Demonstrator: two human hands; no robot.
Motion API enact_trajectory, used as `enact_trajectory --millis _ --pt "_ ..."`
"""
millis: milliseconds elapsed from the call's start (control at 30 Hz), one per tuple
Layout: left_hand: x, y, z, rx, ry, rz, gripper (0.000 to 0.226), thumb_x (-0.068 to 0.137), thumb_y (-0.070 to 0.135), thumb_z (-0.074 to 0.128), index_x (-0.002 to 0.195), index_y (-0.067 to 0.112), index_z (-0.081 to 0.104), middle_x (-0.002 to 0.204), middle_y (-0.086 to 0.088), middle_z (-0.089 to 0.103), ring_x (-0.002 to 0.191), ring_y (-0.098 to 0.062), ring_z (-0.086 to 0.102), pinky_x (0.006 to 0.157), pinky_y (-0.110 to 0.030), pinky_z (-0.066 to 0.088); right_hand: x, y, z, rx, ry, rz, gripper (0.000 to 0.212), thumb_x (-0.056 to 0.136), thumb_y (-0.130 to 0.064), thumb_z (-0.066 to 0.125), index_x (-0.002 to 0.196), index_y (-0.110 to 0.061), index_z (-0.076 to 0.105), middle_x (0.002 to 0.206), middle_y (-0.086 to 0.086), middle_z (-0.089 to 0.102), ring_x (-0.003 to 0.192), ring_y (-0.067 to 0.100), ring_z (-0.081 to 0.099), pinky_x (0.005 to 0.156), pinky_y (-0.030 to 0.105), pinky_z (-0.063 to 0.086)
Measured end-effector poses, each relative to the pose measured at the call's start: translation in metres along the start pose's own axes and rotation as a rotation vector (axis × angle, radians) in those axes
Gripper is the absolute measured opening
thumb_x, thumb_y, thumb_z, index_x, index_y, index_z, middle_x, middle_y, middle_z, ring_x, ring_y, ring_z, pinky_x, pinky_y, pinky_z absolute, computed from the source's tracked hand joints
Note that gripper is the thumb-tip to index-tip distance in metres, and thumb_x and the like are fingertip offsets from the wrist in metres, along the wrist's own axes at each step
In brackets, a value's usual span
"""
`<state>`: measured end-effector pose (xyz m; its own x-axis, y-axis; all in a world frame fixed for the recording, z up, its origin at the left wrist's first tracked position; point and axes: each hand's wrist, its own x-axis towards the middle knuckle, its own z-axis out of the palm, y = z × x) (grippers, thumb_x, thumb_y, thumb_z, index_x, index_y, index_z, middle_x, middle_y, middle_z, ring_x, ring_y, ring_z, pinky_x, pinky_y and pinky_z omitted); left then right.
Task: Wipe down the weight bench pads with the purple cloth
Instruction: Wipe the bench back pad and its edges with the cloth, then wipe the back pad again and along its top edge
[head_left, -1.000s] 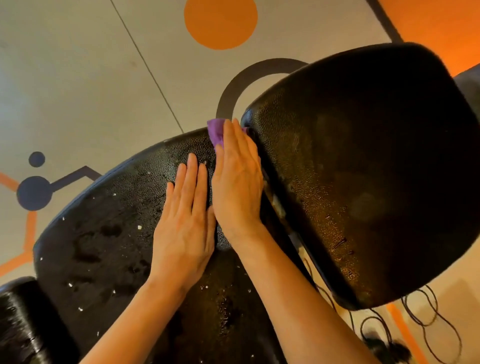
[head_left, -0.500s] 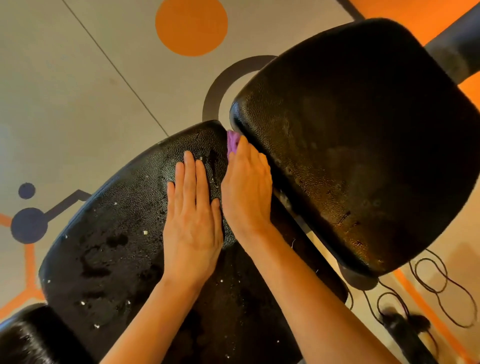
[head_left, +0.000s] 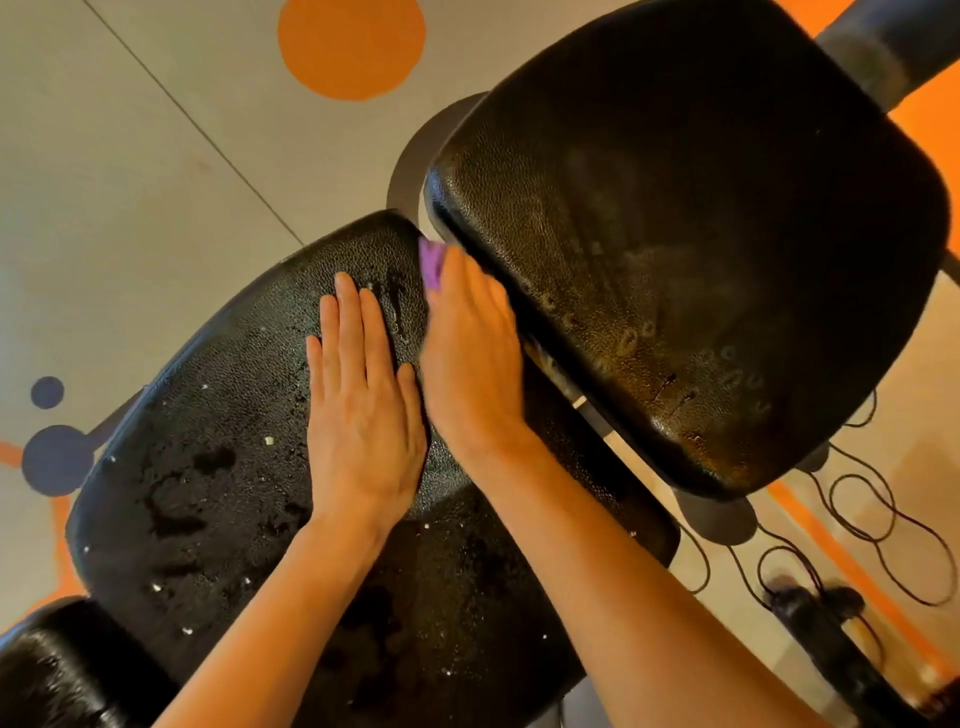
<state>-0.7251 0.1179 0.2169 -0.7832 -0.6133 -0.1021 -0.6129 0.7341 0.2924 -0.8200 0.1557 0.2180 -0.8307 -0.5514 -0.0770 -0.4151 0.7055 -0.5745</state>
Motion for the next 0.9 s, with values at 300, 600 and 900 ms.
enact_trajectory --millis 300,600,900 --pt "-0.008 0.008 -0.009 -0.010 0.025 -0.006 0.059 0.106 0.031 0.023 0.155 0.006 0.003 0.164 -0.013 -0.005 0.152 -0.026 -0.006 0.124 -0.038 -0.002 -0.151 0.111 -0.080 0.001 -0.074 0.089 0.051 0.098 -0.030 0.028 0.144 -0.009 0.036 0.144 0.008 0.046 0.134 0.016 0.037 0.109 0.036 0.037" --pt "-0.087 0.027 0.005 -0.039 -0.030 -0.111 0.060 0.105 0.030 0.027 0.156 0.007 0.003 0.164 -0.010 -0.007 0.152 -0.022 -0.008 0.124 -0.037 0.000 -0.031 0.036 -0.019 0.085 -0.093 -0.010 0.050 0.086 -0.005 0.051 0.135 -0.004 0.042 0.135 0.010 0.050 0.126 0.025 0.045 0.108 0.037 0.037" --pt "-0.085 0.028 0.005 -0.138 -0.018 -0.125 0.059 0.105 0.025 0.028 0.156 0.008 0.004 0.164 -0.007 -0.008 0.151 -0.020 -0.010 0.123 -0.032 -0.004 -0.164 0.141 -0.086 0.088 -0.109 0.052 0.048 0.097 -0.017 0.035 0.144 -0.005 0.038 0.144 0.010 0.046 0.131 0.024 0.043 0.111 0.030 0.030"
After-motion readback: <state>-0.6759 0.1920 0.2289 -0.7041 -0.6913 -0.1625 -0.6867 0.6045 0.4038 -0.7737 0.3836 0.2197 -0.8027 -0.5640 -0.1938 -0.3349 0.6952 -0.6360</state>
